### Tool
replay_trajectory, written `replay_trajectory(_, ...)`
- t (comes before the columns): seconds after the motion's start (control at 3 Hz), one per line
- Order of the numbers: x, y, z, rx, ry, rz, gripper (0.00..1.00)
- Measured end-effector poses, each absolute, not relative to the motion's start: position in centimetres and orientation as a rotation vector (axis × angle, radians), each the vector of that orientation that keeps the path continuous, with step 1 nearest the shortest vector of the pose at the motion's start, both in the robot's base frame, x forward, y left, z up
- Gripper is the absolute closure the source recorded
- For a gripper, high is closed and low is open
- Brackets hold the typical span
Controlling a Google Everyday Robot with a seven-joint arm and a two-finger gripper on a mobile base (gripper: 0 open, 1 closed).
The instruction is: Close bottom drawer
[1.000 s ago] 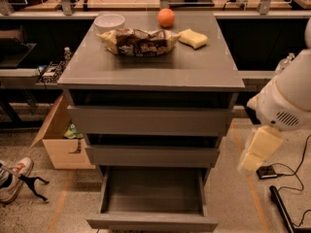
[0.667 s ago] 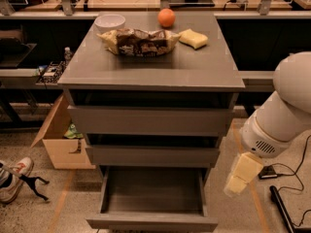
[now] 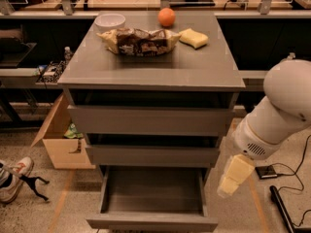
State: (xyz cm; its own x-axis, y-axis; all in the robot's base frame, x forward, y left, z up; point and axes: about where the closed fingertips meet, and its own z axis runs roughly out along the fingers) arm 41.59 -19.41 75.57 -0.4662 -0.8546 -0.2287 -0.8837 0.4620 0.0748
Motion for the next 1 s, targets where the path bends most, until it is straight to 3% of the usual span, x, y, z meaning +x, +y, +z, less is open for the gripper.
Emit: replay_trajectory(1.0,43.1,-16.5,57.6,-1.174,2.685,0.503,0.00)
